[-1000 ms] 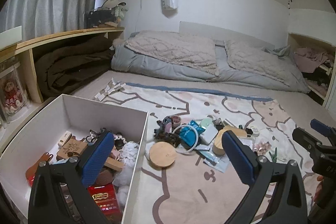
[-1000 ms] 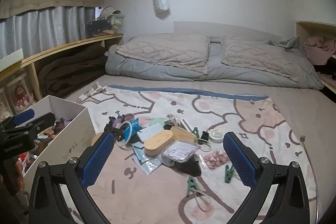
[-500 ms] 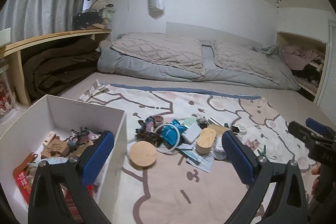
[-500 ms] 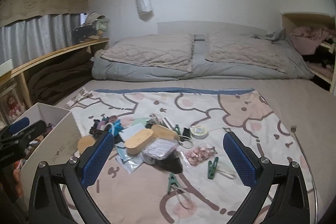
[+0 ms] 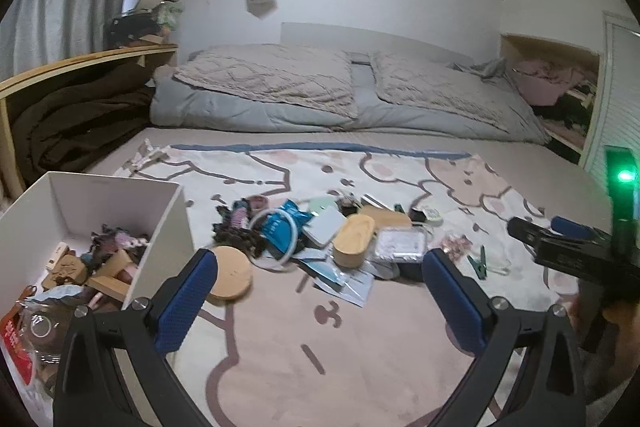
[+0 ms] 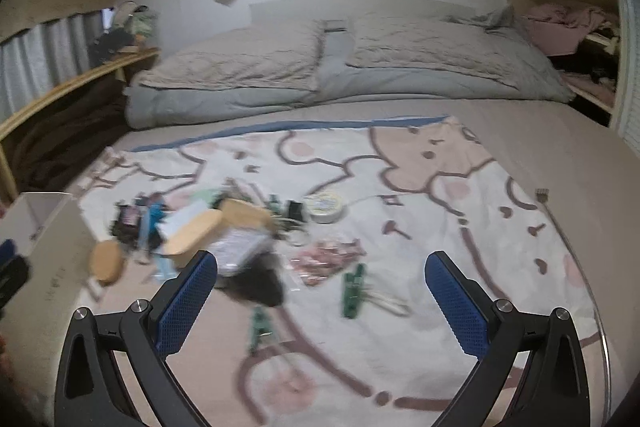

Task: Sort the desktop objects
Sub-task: 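Reach the right gripper to a green clothespin on the blanket and grasp it, then lift the green clothespin off the blanket with the right gripper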

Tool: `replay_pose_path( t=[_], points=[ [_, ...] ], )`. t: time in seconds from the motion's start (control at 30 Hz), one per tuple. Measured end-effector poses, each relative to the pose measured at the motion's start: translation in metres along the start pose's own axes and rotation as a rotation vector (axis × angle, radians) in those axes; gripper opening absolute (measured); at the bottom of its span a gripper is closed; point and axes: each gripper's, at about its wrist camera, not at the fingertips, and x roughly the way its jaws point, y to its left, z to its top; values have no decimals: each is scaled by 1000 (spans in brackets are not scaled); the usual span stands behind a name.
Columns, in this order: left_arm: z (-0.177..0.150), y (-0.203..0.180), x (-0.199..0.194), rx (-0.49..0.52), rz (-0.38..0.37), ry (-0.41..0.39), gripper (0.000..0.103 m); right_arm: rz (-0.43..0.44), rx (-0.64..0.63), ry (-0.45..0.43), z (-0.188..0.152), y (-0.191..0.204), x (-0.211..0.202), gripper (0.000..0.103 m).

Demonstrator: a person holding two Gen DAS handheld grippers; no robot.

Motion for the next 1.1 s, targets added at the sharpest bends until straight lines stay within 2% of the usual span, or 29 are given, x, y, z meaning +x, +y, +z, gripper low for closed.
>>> replay_pose_path(
  t=[0.07, 0.17, 0.2, 0.23, 0.33, 0.4, 0.47, 0.53, 0.67, 0.9, 1.1],
  points=[
    [-2, -5, 0, 13, -8, 3, 103, -23, -8, 31, -3, -6, 12, 103],
    [-4, -11, 2, 25, -22, 12, 103, 4, 9, 95, -9, -13, 32, 102],
    [-5, -13, 3, 27, -26, 16, 103, 13, 12, 103, -10, -15, 36, 92],
    [-6, -15, 3, 28, -29, 21, 103, 11, 13, 110, -10, -15, 40, 77],
    [-10, -18, 6, 30, -40, 37, 103, 12, 12, 145, -11, -16, 55, 55],
    [-11, -19, 7, 35, -40, 44, 103, 12, 13, 164, -13, -17, 63, 49],
    [-11, -19, 6, 37, -41, 45, 103, 10, 17, 185, -15, -19, 73, 47],
    [-10, -18, 5, 35, -43, 43, 103, 21, 37, 216, -17, -23, 84, 36],
    [-10, -16, 5, 28, -49, 45, 103, 61, 80, 272, -25, -30, 102, 19],
    [-11, -12, 7, 7, -57, 61, 103, 111, 60, 275, -28, -20, 104, 14],
    [-13, -10, 9, 6, -38, 75, 103, 210, -6, 309, -38, 11, 95, 13]
  ],
)
